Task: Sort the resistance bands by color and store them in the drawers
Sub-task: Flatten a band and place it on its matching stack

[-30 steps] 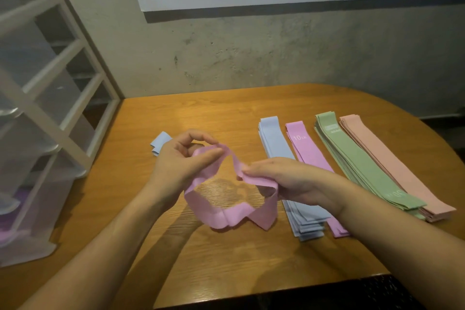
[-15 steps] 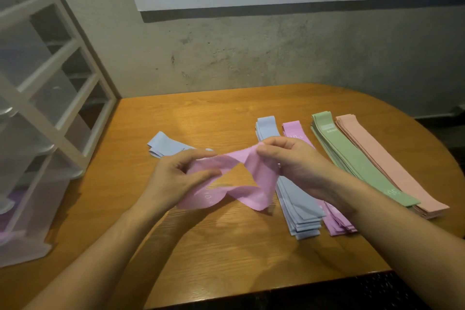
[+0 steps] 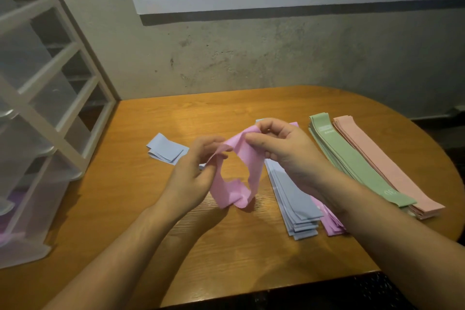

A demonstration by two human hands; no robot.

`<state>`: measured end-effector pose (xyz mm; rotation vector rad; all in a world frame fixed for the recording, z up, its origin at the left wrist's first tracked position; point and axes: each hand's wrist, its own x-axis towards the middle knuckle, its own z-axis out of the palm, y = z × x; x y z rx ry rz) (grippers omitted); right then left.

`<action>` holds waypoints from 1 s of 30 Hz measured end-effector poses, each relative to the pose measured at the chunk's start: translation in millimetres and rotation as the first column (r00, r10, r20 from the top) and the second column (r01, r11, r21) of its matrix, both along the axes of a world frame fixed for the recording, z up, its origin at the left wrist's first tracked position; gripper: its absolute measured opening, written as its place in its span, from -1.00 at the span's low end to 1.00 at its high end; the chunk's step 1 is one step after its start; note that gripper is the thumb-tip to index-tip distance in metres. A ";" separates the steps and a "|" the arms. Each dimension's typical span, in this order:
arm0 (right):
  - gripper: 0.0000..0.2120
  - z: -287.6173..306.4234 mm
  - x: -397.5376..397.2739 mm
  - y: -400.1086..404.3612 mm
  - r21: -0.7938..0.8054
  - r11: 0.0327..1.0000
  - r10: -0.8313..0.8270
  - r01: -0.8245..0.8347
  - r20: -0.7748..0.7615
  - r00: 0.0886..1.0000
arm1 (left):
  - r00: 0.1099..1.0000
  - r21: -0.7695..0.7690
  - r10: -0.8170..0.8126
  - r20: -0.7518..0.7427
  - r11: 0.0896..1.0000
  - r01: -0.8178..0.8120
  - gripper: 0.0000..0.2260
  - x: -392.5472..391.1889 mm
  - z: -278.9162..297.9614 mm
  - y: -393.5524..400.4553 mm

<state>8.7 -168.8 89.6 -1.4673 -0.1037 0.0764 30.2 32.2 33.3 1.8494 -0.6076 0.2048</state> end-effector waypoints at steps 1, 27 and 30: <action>-0.90 1.3 1.1 1.2 0.004 1.000 0.007 -0.007 0.019 1.000 | 1.000 0.011 -0.013 -0.003 1.000 0.013 -0.54 -1.8 1.0 -3.9; -0.64 -7.4 17.1 16.2 0.137 0.991 -0.009 0.004 0.036 0.999 | 0.846 -0.548 -0.243 -0.475 0.834 -0.068 -0.83 -7.3 55.8 -45.9; -0.44 -18.6 17.0 7.7 -0.002 0.992 0.123 -0.123 -0.045 0.991 | 0.803 -0.666 -0.335 -0.493 0.739 -0.100 -0.86 2.7 66.4 -45.3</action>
